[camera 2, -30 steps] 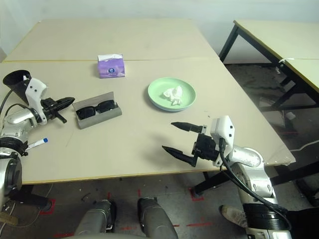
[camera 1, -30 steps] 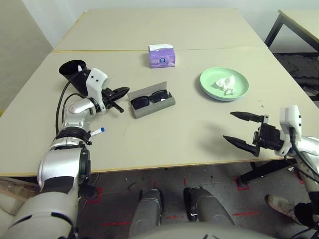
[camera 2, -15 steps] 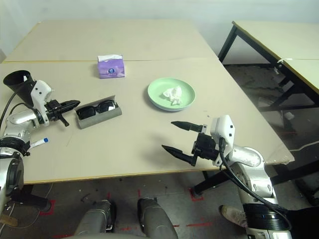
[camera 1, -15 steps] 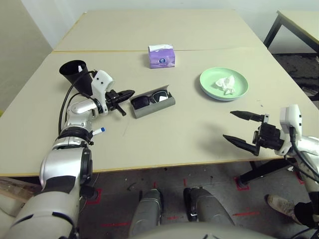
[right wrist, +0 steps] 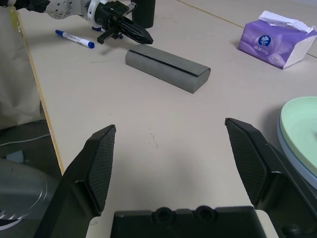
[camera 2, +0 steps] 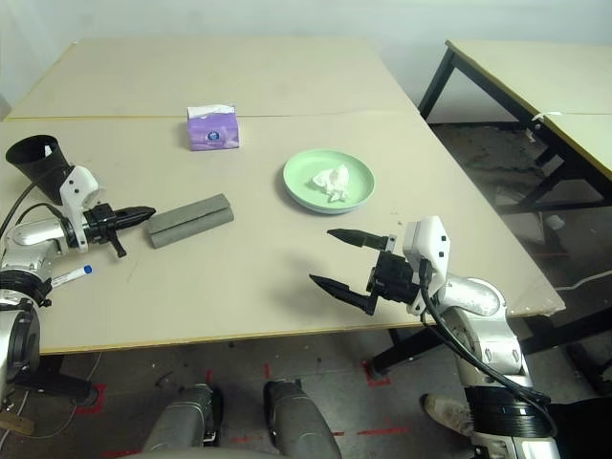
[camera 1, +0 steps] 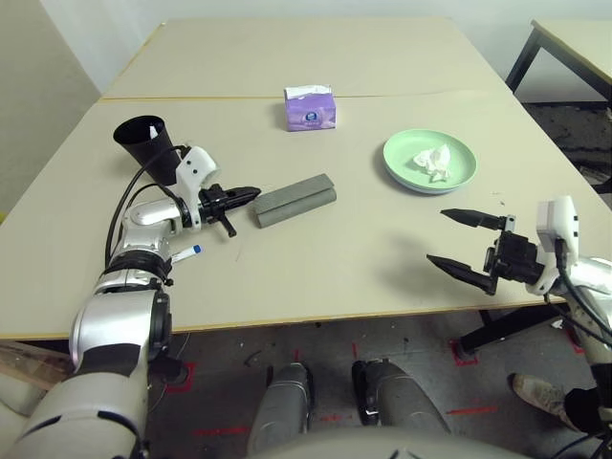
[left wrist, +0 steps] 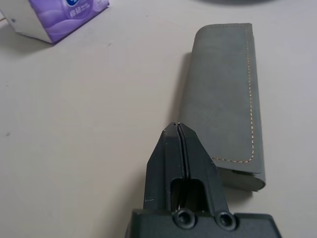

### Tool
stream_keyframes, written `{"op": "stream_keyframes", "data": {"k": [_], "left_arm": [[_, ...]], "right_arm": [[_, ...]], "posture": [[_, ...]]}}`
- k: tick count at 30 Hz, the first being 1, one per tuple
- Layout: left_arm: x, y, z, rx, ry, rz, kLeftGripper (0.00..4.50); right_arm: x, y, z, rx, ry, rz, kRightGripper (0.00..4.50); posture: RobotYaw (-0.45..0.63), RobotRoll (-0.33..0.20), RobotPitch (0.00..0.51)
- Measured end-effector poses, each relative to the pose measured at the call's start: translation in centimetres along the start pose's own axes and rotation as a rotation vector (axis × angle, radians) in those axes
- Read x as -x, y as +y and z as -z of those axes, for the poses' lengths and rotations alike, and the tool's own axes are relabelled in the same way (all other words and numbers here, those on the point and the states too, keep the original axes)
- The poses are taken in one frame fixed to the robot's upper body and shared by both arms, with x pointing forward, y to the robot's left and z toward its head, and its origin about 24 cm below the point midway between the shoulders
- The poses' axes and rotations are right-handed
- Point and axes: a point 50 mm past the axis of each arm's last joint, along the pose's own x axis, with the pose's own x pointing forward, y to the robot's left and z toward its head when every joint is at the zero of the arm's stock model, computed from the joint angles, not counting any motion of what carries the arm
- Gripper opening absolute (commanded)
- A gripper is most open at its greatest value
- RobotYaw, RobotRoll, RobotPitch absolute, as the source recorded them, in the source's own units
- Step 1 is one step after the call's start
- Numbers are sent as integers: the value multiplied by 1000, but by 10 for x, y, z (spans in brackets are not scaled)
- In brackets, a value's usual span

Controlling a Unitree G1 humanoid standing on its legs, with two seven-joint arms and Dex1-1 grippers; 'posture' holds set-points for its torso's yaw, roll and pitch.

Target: Organize and tidy the items on the table.

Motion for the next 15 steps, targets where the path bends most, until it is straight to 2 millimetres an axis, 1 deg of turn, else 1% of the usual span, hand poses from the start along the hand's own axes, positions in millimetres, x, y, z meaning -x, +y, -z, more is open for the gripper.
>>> {"op": "stream_keyframes", "data": {"k": [15], "left_arm": [[3, -7, 1, -37, 4, 105, 42]], "right_arm": [[0, 1, 1, -8, 1, 9, 4500]], "posture": [[-137, 0, 129]]}}
